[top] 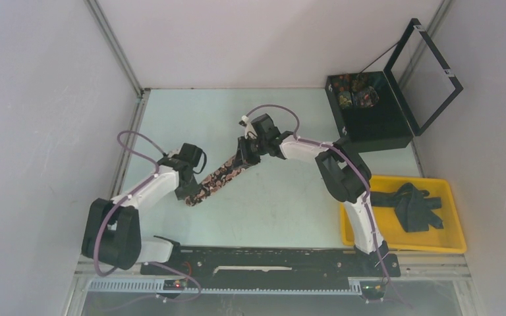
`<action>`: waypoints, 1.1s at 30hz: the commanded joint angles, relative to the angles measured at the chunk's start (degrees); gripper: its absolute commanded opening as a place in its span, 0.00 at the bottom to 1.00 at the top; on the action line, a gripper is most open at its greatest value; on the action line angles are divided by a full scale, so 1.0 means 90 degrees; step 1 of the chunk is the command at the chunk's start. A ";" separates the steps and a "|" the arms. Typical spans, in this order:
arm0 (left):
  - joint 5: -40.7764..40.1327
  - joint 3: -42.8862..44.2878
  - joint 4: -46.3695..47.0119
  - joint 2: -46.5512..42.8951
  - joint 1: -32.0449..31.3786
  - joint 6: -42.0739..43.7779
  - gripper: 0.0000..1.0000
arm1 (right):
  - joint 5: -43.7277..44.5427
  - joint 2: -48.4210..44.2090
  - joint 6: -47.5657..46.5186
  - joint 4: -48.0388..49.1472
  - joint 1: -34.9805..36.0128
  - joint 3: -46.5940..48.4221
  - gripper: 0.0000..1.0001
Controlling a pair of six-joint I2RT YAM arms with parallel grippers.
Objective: Roll the ties
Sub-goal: Roll the tie at the center of the board.
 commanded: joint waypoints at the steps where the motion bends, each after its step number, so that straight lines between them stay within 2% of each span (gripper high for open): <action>1: -0.0666 0.0589 -0.0861 0.0674 -0.0284 0.0277 0.32 | -0.0134 -0.0557 0.0088 0.0439 -0.0100 -0.0189 0.17; 18: -0.1242 0.2241 -0.1944 0.2952 -0.1122 -0.0189 0.37 | -0.0262 -0.1079 0.0125 0.0637 -0.0526 -0.0914 0.16; 26: -0.1454 0.2957 -0.2519 0.3586 -0.1274 -0.0352 0.41 | -0.0315 -0.1249 0.0143 0.0674 -0.0634 -0.1026 0.16; 33: -0.1313 0.3207 -0.2547 0.3908 -0.1369 -0.0379 0.45 | -0.0311 -0.1349 0.0090 0.0539 -0.0672 -0.1028 0.16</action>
